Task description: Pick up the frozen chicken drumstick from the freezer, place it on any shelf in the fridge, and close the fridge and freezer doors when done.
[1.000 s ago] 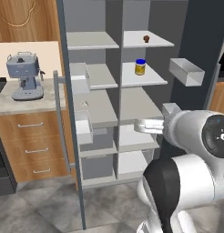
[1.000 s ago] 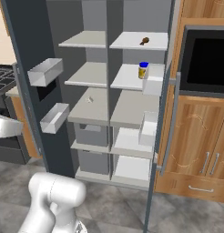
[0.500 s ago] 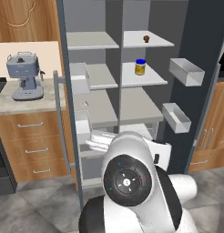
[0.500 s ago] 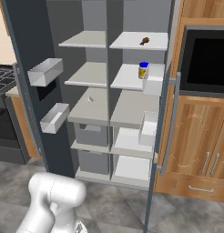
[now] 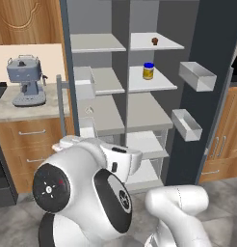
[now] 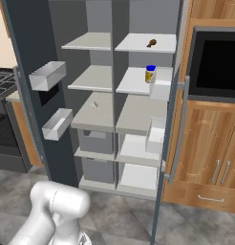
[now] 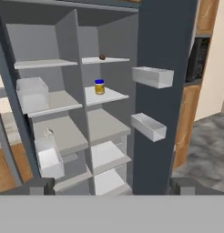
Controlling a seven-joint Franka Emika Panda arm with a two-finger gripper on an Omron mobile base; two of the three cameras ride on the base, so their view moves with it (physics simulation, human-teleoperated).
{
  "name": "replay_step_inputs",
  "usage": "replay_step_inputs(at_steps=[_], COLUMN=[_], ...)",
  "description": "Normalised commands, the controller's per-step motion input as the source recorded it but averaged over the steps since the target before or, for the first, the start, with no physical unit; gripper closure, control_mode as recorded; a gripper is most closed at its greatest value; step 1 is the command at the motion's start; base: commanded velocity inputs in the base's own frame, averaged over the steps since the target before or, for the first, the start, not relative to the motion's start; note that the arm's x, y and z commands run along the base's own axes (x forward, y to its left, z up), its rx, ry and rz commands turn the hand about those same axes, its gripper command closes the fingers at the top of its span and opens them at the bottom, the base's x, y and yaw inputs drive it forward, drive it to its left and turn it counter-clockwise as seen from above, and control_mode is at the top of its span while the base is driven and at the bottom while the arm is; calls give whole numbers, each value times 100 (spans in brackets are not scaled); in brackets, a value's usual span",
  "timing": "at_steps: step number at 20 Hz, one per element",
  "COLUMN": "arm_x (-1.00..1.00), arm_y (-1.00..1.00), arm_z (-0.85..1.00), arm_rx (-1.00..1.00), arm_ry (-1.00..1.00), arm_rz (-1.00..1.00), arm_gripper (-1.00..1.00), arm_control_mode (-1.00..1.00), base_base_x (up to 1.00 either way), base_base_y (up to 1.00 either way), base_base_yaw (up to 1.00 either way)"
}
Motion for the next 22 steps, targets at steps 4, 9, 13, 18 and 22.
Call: replay_step_inputs(at_steps=[4, 9, 13, 18, 22], arm_x=[36, 9, 0, 10, 89], arm_y=[57, 63, 71, 61, 4], arm_z=[-4, -8, -8, -17, -59], arm_rx=[-5, -4, -4, -4, -3], arm_ry=[0, 0, 0, 0, 0], arm_rz=[-14, -11, -9, -7, -2], arm_gripper=[-100, -100, -100, -100, -100], arm_control_mode=[-100, -100, -100, -100, -100], base_base_x=[0, 0, 0, 0, 0], base_base_y=[0, 0, 0, 0, 0], base_base_yaw=[0, 0, 0, 0, 0])
